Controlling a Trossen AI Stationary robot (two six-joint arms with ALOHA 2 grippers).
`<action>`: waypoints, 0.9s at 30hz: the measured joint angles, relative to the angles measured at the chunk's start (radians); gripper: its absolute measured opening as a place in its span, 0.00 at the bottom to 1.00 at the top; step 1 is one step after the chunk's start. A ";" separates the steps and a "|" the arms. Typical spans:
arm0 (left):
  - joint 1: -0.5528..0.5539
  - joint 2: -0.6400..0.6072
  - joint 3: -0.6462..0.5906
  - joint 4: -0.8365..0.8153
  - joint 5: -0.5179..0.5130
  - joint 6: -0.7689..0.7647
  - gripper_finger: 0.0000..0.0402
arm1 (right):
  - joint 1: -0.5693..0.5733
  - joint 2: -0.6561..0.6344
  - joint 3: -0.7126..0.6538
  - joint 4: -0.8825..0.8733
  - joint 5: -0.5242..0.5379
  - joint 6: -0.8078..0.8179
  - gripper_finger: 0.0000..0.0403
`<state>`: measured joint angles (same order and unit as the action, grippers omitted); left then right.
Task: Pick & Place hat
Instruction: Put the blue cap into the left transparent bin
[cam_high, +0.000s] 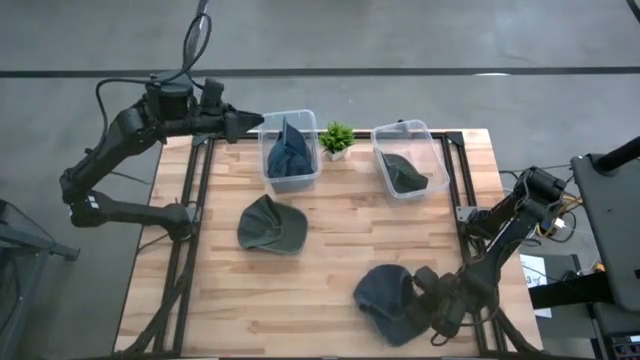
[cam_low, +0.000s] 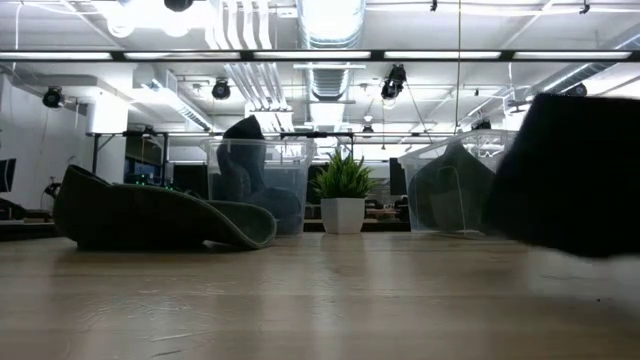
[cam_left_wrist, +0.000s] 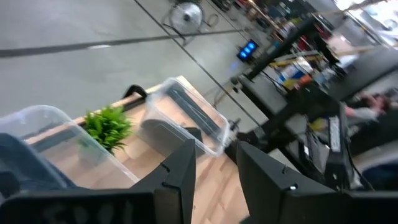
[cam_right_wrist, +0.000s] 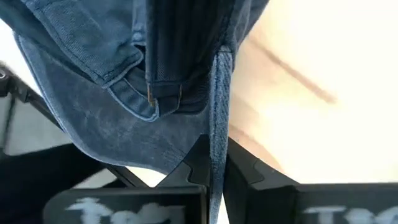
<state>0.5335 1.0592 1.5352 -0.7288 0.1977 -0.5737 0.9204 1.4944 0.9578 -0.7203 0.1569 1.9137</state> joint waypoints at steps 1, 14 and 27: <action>0.000 0.001 0.000 0.000 0.017 0.001 0.27 | -0.010 0.000 0.028 -0.036 0.000 -0.044 0.03; -0.025 0.063 0.000 0.038 0.283 0.031 0.27 | -0.270 -0.003 0.401 -0.376 -0.032 -0.728 0.02; -0.148 0.180 0.000 -0.016 0.365 -0.008 0.27 | -0.580 -0.003 0.529 -0.456 -0.344 -1.188 0.02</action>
<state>0.3856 1.2396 1.5348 -0.7448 0.5632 -0.5821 0.3407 1.4918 1.4868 -1.1763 -0.1873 0.7254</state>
